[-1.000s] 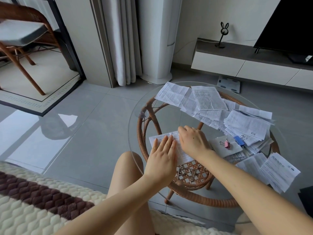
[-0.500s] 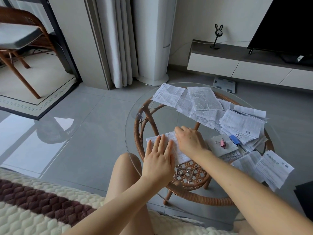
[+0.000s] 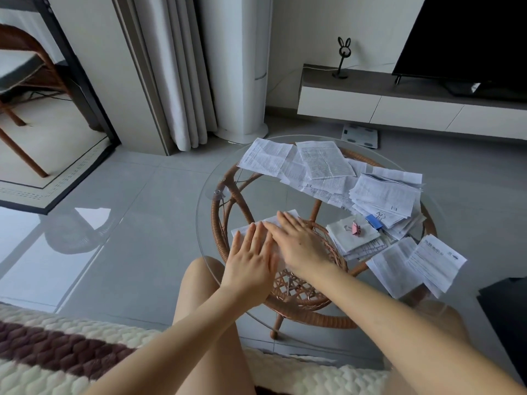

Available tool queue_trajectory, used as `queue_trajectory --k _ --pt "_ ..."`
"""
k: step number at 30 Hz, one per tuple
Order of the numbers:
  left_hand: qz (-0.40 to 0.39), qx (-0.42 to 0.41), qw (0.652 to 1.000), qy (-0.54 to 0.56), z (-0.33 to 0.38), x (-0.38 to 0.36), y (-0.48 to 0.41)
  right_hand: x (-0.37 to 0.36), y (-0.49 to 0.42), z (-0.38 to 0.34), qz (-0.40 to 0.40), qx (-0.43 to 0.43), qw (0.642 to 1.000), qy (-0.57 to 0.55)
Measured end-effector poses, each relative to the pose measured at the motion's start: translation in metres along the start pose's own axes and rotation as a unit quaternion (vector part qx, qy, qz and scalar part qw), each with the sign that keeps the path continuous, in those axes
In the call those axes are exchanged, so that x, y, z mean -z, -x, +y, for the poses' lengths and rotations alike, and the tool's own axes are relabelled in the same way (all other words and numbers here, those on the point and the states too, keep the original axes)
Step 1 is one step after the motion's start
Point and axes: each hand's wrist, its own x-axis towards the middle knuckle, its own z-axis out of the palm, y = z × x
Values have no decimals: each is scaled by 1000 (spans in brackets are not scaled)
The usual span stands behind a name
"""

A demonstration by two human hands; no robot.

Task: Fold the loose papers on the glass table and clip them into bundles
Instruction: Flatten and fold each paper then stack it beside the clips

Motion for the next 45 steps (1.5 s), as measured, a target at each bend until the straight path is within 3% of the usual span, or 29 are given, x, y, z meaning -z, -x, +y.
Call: queue_trajectory --k 5,10,14,16,19,22,24,27,30,33,37,40,45 --pt "-26 -94 995 -8 -30 2 10 12 1 17 -42 55 998 2" --pt "-54 -139 989 -13 -49 10 15 20 2 13 -61 41 997 -21" --pt "53 -170 980 -91 -48 22 14 21 14 2 -69 -10 997 -24" --pt "117 -206 970 -50 -40 23 17 20 29 -8 -53 -63 996 -23" --pt "113 -225 966 60 -12 22 38 15 57 -29 -18 -135 991 -1" --pt "82 -224 968 79 3 16 57 13 80 -43 -19 -151 988 21" --pt "91 -231 967 51 0 14 60 18 90 -41 19 -124 992 -1" --pt "87 -245 964 53 -12 12 64 22 107 -25 109 15 994 -30" --pt "99 -293 950 33 -31 14 64 16 132 -7 38 127 991 -4" --pt "126 -301 945 -19 -35 22 66 9 152 -6 24 148 988 36" --pt "139 -276 951 -21 -16 9 74 3 156 -18 81 160 984 -12" --pt "154 -270 950 36 -13 5 76 7 149 -13 98 143 983 -57" --pt "136 -220 939 227 -16 16 81 14 148 -3 79 96 975 -185"
